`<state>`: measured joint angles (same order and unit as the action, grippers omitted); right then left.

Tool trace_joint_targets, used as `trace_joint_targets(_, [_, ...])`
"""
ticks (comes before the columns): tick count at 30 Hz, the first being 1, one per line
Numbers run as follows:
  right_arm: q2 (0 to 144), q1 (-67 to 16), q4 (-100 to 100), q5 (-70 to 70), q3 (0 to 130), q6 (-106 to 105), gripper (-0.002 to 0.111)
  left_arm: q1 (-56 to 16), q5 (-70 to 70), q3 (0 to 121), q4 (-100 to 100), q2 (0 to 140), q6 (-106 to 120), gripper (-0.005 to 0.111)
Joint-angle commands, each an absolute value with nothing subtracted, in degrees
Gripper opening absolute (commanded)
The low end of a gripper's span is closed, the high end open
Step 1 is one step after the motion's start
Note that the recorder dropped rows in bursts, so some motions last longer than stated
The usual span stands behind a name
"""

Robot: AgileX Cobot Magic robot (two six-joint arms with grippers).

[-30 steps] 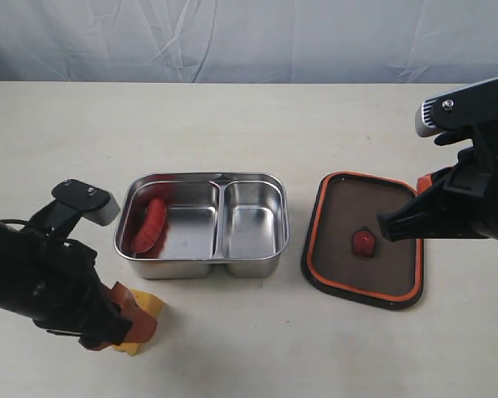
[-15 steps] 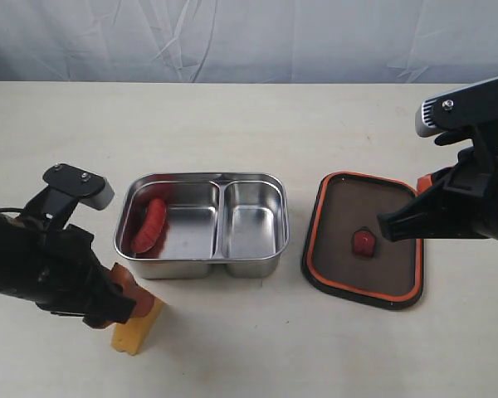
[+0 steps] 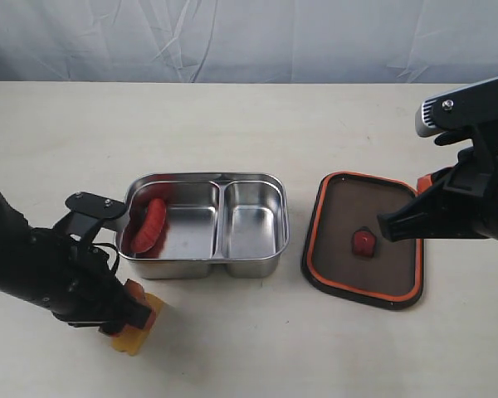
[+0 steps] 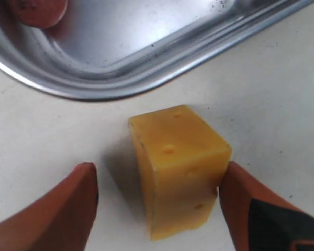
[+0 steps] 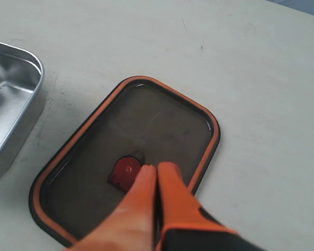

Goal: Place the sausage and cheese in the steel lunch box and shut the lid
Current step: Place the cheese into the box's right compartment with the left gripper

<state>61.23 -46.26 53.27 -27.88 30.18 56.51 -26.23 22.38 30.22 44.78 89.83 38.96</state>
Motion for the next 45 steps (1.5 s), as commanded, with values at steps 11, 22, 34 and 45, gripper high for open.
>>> trace_joint_targets(11, [60.9,-46.4,53.4,-28.3,30.4,56.5,0.0,-26.5,25.1,30.2,47.1,91.7,39.6,0.013])
trace_joint_targets(22, [60.9,-46.4,53.4,-28.5,30.4,56.5,0.0,-26.5,34.7,30.2,45.8,90.8,41.3,0.0])
trace_joint_targets(34, [60.9,-46.4,53.4,-28.5,30.4,56.5,0.0,-26.5,34.5,33.2,49.6,77.5,41.4,0.0])
trace_joint_targets(45, [60.4,-46.4,58.1,-33.7,30.6,63.7,0.0,-26.5,32.1,51.8,50.6,86.4,47.1,0.0])
